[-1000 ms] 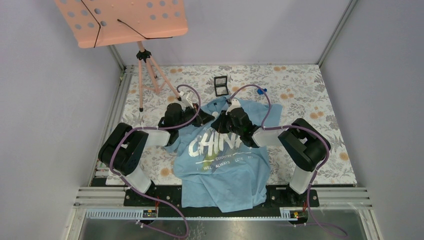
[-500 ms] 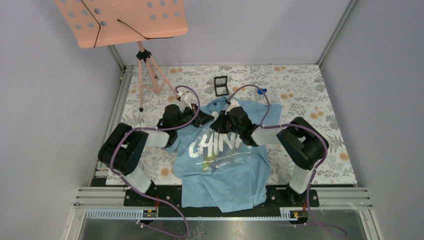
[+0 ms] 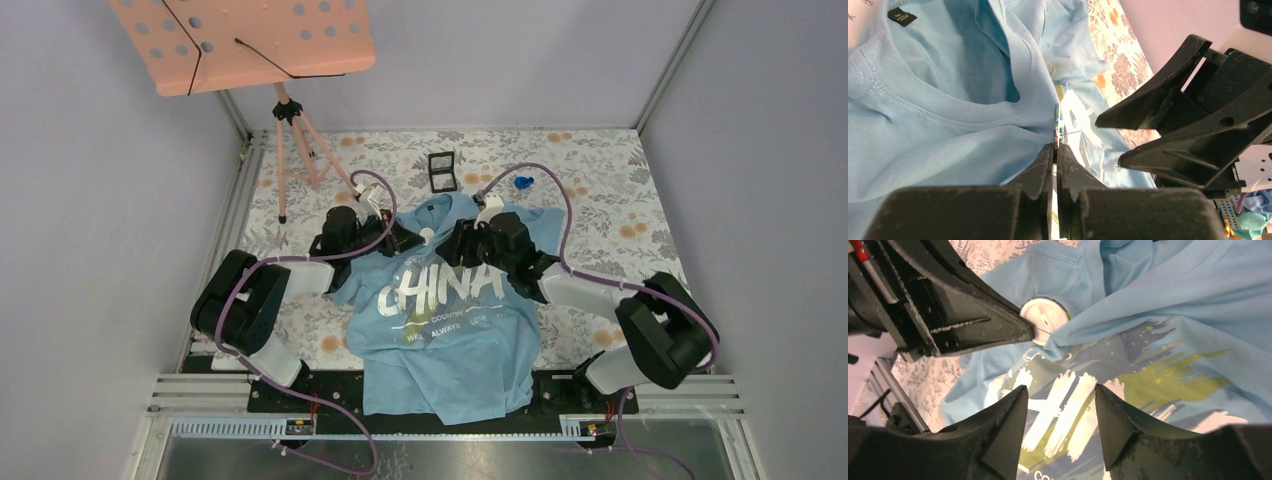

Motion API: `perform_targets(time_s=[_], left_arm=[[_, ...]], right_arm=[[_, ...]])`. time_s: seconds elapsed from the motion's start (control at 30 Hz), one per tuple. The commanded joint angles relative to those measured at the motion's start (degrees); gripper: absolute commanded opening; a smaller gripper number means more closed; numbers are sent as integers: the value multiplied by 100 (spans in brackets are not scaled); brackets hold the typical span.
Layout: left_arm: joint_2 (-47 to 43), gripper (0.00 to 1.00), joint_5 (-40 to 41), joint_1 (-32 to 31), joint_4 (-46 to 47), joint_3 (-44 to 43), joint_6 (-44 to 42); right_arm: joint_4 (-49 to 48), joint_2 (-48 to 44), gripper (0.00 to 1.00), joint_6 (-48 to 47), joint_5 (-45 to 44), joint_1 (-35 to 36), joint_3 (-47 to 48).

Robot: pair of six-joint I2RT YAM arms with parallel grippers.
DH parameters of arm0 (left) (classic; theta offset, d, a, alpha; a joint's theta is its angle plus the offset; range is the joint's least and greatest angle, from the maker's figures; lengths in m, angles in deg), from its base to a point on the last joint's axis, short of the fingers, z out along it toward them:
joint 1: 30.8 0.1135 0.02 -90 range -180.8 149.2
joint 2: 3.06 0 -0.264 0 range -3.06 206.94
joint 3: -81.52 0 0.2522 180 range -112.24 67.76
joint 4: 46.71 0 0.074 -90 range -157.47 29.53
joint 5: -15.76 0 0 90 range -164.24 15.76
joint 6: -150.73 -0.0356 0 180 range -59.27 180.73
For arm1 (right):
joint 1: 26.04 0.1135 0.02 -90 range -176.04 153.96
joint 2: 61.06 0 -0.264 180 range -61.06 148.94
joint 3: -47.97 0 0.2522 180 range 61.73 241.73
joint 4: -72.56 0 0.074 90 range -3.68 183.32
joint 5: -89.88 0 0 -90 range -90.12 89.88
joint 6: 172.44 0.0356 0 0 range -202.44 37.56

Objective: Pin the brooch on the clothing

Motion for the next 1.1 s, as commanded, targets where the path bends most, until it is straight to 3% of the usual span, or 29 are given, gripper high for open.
perform_targets(time_s=[0.0, 0.37, 0.77, 1.07], left_arm=[[-81, 0, -608, 70, -15, -291, -279], [155, 0, -1877, 79, -518, -586, -693], [231, 0, -2346, 80, -336, -564, -613], [195, 0, -2525, 40, -261, -505, -693]], right_arm=[[453, -336, 62, -772, 153, -264, -241], [394, -250, 67, -1434, 1352, -430, -31], [11, 109, 54, -1161, 1817, -433, 34], [-319, 247, 54, -894, 2101, -475, 21]])
